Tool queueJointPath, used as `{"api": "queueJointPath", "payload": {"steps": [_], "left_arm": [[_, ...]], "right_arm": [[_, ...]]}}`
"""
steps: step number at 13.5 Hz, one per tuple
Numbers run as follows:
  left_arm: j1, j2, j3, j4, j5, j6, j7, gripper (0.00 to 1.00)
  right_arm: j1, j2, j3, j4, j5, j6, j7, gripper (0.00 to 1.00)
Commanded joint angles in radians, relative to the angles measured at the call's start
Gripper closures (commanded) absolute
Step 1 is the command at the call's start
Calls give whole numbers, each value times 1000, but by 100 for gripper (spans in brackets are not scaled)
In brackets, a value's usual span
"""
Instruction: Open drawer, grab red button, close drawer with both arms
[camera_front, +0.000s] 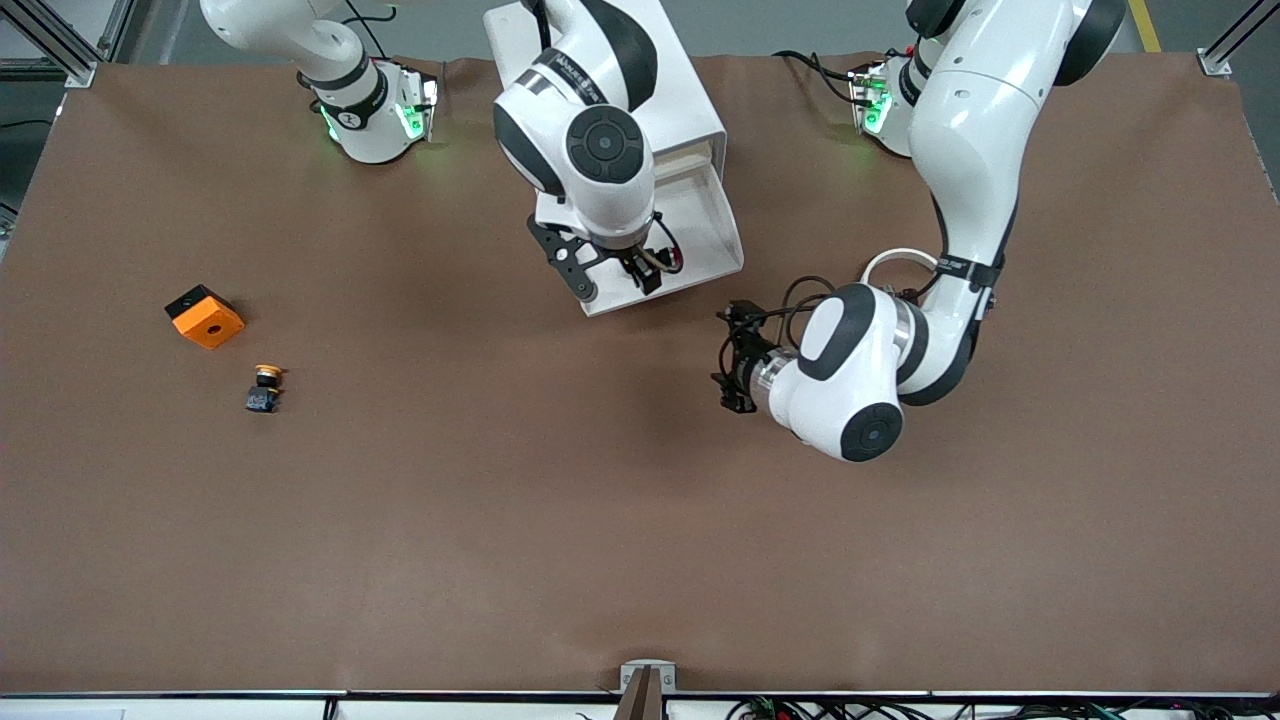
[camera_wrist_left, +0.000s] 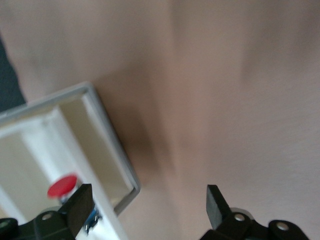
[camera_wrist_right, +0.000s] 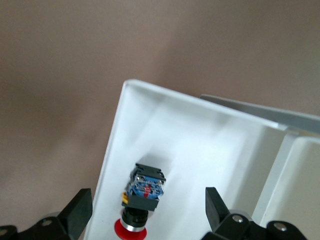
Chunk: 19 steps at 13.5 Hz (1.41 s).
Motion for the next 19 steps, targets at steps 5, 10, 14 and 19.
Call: {"api": "queueJointPath", "payload": {"steps": [5,10,14,19], "left_arm": [[1,-66,182,16,59,27,252,0],[42,-152,181,1,258,21,553,0],[76,-222,184,-38,303,5,827,0],[65,-253,177,-67,370,7,995,0]], "right_arm": [[59,19,-8,-55,25,63,96,0],[45,50,-10,-52,21,96,130,0],[45,69,-11,-52,15,115,130,0],[50,74,-11,-50,15,115,127,68]]}}
